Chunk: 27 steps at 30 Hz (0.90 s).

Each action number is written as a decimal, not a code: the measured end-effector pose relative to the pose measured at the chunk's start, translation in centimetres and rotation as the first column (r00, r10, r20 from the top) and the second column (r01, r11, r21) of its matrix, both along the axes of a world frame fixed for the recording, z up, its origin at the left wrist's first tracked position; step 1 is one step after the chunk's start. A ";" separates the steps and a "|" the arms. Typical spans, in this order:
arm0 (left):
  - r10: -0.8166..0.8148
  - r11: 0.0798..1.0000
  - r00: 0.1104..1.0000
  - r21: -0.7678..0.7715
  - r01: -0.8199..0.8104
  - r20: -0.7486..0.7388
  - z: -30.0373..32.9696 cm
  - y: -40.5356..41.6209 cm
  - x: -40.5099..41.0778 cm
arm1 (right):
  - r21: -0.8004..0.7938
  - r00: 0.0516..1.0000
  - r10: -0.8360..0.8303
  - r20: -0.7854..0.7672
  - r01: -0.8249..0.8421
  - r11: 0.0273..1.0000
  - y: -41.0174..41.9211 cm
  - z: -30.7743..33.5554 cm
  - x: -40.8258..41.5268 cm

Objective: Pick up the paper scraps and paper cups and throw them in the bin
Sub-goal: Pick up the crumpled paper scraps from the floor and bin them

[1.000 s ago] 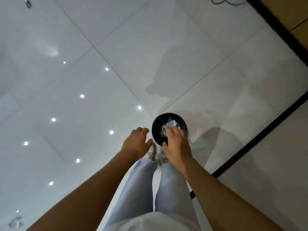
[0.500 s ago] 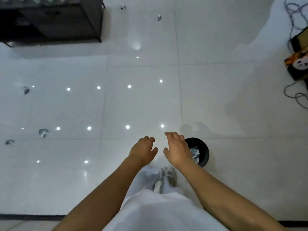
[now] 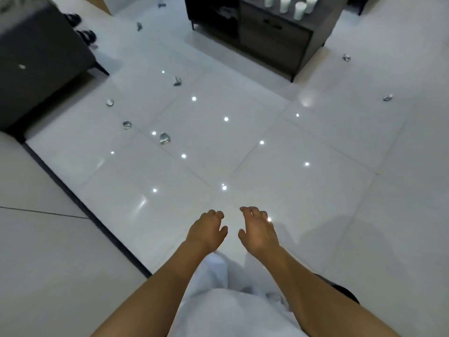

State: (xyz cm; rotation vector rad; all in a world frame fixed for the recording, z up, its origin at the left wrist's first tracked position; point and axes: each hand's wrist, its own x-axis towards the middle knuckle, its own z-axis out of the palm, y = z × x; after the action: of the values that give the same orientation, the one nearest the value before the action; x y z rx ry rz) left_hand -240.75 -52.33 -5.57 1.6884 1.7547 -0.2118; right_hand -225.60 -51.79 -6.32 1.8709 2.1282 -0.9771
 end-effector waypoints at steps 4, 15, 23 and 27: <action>0.116 0.993 0.993 -0.017 -0.116 0.002 0.2 2.6 -8.9 | 0.004 0.994 0.107 -0.019 -0.107 0.994 4.4 0.2 -8.6; 0.459 0.888 0.886 -0.020 -0.459 0.066 -0.1 10.2 -26.7 | -0.006 0.941 0.339 -0.012 -0.339 0.941 15.9 0.5 -25.7; 0.580 0.814 0.809 -0.035 -0.580 0.091 -2.0 21.4 -35.5 | -0.022 0.915 0.404 -0.002 -0.404 0.914 28.9 -1.7 -34.8; 0.605 0.797 0.792 -0.052 -0.602 0.081 -2.2 28.2 -40.2 | -0.032 0.902 0.433 0.007 -0.432 0.901 36.4 -2.0 -39.9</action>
State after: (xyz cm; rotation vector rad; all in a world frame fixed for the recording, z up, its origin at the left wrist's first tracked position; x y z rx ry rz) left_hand -280.99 -24.09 -7.73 1.0155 2.1074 0.1382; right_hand -265.54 -15.36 -8.31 1.2916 2.3559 -0.8790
